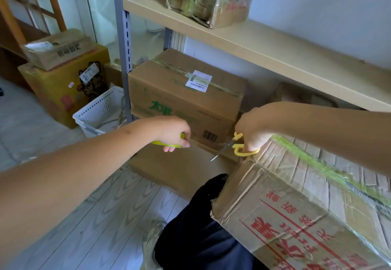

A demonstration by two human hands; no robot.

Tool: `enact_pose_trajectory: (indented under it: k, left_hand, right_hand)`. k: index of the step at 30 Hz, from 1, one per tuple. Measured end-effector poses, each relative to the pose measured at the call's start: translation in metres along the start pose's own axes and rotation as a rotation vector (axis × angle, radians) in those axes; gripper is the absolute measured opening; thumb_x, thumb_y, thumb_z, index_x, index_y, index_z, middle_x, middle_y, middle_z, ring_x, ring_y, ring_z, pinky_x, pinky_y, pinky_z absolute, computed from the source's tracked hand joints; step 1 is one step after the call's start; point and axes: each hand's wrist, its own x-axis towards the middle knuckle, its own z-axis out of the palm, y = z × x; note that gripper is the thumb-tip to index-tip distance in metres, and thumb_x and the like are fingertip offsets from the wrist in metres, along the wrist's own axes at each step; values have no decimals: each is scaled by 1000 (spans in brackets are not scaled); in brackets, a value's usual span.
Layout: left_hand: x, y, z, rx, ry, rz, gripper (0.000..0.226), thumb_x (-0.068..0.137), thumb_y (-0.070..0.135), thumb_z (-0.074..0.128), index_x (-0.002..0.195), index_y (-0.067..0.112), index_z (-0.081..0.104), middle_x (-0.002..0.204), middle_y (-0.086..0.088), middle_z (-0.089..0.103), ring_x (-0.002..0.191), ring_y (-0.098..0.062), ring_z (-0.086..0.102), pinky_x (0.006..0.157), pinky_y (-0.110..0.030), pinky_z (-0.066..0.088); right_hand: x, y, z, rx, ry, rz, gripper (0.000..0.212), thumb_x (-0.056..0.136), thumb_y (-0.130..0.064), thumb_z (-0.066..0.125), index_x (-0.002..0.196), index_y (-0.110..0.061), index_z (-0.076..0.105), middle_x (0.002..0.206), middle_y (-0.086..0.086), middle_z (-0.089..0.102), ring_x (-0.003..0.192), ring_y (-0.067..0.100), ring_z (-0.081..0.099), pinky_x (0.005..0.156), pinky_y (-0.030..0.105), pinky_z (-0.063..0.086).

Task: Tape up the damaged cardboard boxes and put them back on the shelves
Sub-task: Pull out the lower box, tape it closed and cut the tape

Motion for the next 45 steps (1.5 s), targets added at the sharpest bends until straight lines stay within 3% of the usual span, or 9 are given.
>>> enact_pose_trajectory:
  k: [4, 11, 16, 21, 30, 35, 37, 41, 45]
  left_hand:
    - [-2, 5, -1, -11, 3, -11, 16, 99, 39, 54, 88, 30, 62, 62, 7, 72, 53, -7, 69, 59, -24, 46]
    - [-17, 27, -26, -173, 126, 21, 17, 98, 39, 55, 98, 26, 66, 67, 3, 73, 56, -13, 70, 54, -20, 49]
    - [-25, 74, -54, -687, 189, 199, 17, 101, 22, 55, 102, 18, 72, 65, -3, 69, 54, -16, 63, 52, -22, 51]
    - [-13, 136, -72, -992, 311, 306, 22, 101, 19, 55, 93, 18, 75, 64, -7, 64, 56, -20, 58, 53, -25, 49]
    - [6, 204, -91, -1245, 315, 323, 25, 102, 10, 49, 97, 6, 72, 63, -12, 60, 49, -21, 54, 51, -26, 49]
    - [5, 220, -95, -1340, 304, 336, 26, 102, 5, 42, 108, -3, 67, 68, -17, 58, 50, -23, 52, 51, -27, 48]
    - [3, 222, -96, -1379, 307, 334, 26, 101, 3, 41, 111, -5, 64, 70, -18, 59, 50, -23, 53, 51, -28, 49]
    - [3, 221, -99, -1490, 323, 287, 24, 100, 1, 43, 112, -3, 64, 71, -19, 62, 49, -24, 56, 51, -30, 53]
    - [7, 215, -100, -1525, 367, 229, 25, 101, 1, 43, 116, -2, 62, 66, -15, 65, 48, -23, 59, 52, -32, 57]
  right_hand:
    - [-1, -2, 8, -181, 62, 25, 38, 103, -38, 47, 127, -12, 59, 109, 1, 58, 101, 21, 52, 85, 27, 39]
    - [-35, 59, -19, 269, 527, -90, 59, 79, -80, 49, 52, -32, 71, 48, -14, 63, 55, -2, 58, 60, 22, 37]
    - [-60, 137, -5, 542, 865, 50, 29, 91, -57, 56, 70, -46, 72, 49, -7, 64, 43, 5, 56, 50, 24, 40]
    - [-71, 226, 3, 569, 782, 243, 23, 98, -29, 54, 95, -11, 67, 62, -2, 71, 57, 7, 62, 72, 26, 46]
    - [-30, 235, 28, 123, 822, 617, 18, 96, -7, 51, 102, -11, 68, 95, 6, 65, 91, 27, 67, 63, 31, 43]
    - [-37, 223, 21, 183, 886, 675, 30, 91, -1, 56, 120, -6, 58, 123, 15, 53, 77, 28, 63, 60, 31, 45]
    - [-45, 216, 13, 280, 1024, 590, 34, 93, -15, 60, 126, -12, 52, 131, 12, 43, 72, 26, 59, 58, 34, 47]
    - [-66, 186, -11, 942, 1154, -75, 56, 77, -80, 47, 95, -30, 67, 91, -11, 69, 84, 5, 65, 77, 27, 53]
    - [-61, 160, -23, 833, 1152, -148, 22, 76, -49, 78, 83, -29, 72, 76, -16, 70, 72, -6, 62, 65, 12, 46]
